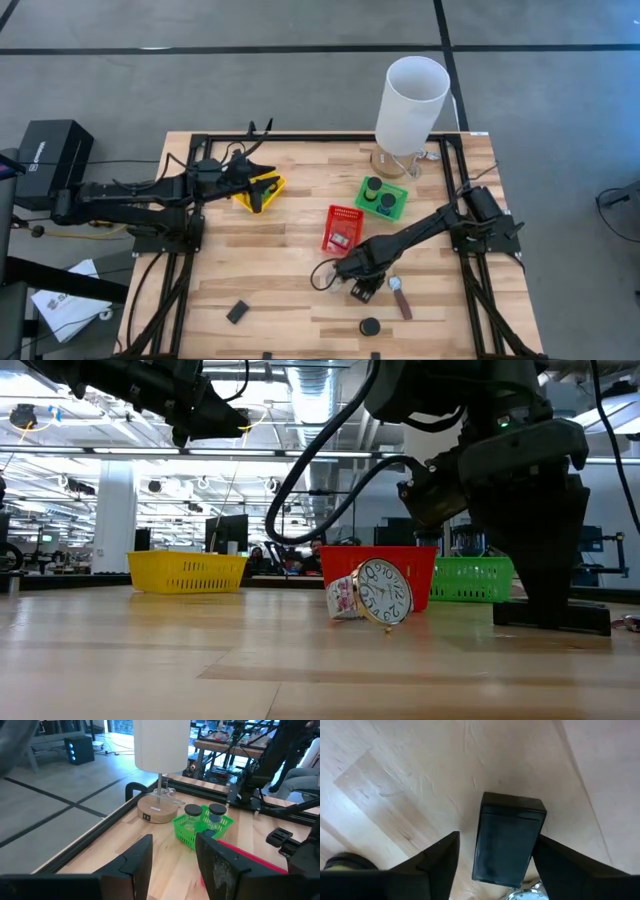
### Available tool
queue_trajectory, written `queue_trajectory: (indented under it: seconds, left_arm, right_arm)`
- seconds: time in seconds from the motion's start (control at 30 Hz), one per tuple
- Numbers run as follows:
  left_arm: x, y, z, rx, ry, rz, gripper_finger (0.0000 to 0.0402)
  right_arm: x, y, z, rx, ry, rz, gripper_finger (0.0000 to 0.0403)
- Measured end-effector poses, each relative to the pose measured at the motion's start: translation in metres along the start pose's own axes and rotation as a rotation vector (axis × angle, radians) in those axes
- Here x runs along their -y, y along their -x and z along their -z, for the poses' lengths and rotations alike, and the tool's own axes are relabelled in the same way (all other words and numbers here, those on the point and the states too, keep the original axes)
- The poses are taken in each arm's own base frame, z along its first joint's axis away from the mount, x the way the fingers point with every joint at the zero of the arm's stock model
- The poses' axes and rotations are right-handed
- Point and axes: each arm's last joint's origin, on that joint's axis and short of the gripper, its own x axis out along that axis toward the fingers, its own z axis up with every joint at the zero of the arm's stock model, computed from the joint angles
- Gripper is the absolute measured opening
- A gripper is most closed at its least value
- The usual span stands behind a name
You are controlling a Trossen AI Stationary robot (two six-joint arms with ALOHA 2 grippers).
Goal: Pick & Place Office items
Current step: Put the right black digital clock into the red bin
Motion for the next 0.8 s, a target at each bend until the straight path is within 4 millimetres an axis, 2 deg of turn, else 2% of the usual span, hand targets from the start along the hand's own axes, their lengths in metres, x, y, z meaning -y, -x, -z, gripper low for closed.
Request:
queue_trajectory:
  seconds: [0.37, 0.63, 0.8]
  left_arm:
    - [0.000, 0.000, 0.000, 0.000, 0.000, 0.000, 0.0143]
    - [0.000, 0.000, 0.000, 0.000, 0.000, 0.000, 0.0143]
    - [0.000, 0.000, 0.000, 0.001, 0.000, 0.000, 0.0143]
  right_arm:
    - [0.002, 0.000, 0.000, 0.006, 0.037, 0.026, 0.0155]
    - [0.000, 0.002, -0.001, -0.002, 0.059, 0.023, 0.0162]
    - [-0.010, 0.015, -0.006, 0.025, 0.116, -0.023, 0.0155]
